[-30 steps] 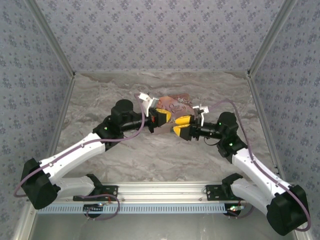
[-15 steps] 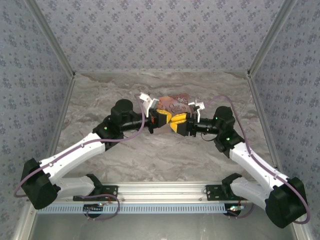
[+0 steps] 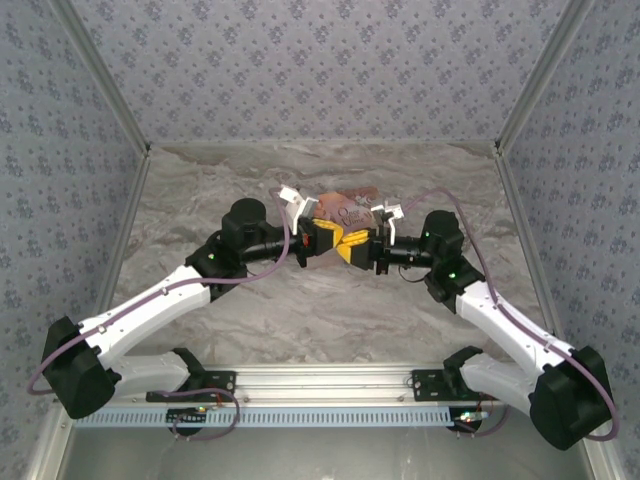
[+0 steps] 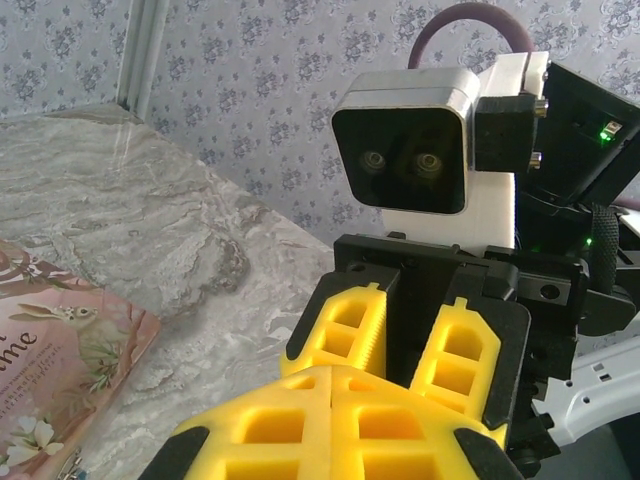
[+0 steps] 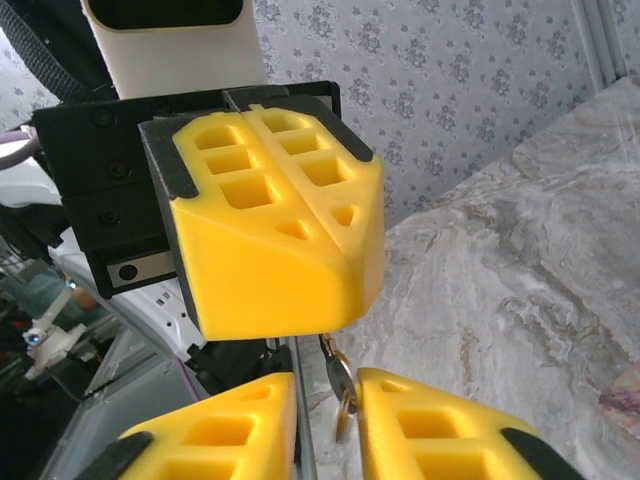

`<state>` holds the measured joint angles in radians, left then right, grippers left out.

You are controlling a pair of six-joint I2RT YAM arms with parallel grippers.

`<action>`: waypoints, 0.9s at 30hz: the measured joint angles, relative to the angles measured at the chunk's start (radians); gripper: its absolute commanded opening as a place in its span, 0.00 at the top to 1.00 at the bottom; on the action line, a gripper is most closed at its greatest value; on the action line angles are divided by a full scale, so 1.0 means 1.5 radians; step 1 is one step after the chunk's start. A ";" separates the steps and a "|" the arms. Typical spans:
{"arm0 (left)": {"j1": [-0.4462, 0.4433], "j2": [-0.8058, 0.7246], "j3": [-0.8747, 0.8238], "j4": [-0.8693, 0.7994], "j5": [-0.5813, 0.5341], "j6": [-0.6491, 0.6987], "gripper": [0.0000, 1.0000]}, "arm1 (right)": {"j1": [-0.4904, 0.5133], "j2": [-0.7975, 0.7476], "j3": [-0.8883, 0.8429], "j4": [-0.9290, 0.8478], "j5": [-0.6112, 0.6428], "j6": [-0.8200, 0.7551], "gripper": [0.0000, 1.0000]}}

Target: Unlock the padlock with the key

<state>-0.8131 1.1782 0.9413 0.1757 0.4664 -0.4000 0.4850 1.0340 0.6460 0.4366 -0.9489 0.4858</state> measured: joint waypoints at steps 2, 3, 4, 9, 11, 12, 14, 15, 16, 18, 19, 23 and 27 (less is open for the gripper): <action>0.000 0.000 0.000 0.000 0.003 0.000 1.00 | 0.000 0.001 0.000 -0.002 0.003 -0.001 0.90; 0.000 0.000 0.000 0.000 0.004 0.000 1.00 | 0.000 0.001 0.000 -0.005 0.005 -0.002 0.93; 0.000 0.000 0.000 0.000 0.005 0.003 1.00 | 0.000 0.001 0.000 -0.007 0.007 -0.003 0.96; 0.001 0.000 0.000 -0.007 0.003 0.010 0.80 | 0.000 0.000 0.000 -0.018 0.014 -0.009 1.00; 0.001 0.000 0.000 -0.013 -0.004 0.015 0.64 | 0.000 -0.003 0.000 -0.030 0.022 -0.013 1.00; 0.001 0.000 0.000 -0.016 -0.009 0.017 0.58 | 0.000 -0.006 0.000 -0.038 0.028 -0.016 1.00; 0.001 -0.003 0.000 -0.026 -0.023 0.022 0.45 | -0.001 -0.016 -0.003 -0.051 0.045 -0.021 1.00; 0.001 -0.006 0.000 -0.031 -0.032 0.024 0.40 | -0.003 -0.025 -0.006 -0.061 0.052 -0.023 1.00; 0.001 -0.009 0.000 -0.036 -0.043 0.024 0.35 | -0.007 -0.036 -0.012 -0.073 0.063 -0.025 1.00; 0.004 -0.014 0.000 -0.047 -0.065 0.028 0.25 | -0.022 -0.062 -0.030 -0.099 0.085 -0.028 1.00; 0.005 -0.016 0.000 -0.054 -0.080 0.027 0.18 | -0.033 -0.075 -0.039 -0.117 0.098 -0.031 1.00; 0.014 -0.011 0.001 -0.085 -0.138 0.031 0.08 | -0.093 -0.124 -0.067 -0.220 0.163 -0.039 1.00; 0.023 0.050 0.034 -0.120 -0.182 0.038 0.07 | -0.157 -0.167 -0.074 -0.357 0.246 -0.044 1.00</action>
<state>-0.7784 1.2530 0.9920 -0.0040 0.1928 -0.3428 0.2497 0.7841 0.5350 -0.0994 -0.5793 0.4202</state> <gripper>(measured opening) 0.932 0.059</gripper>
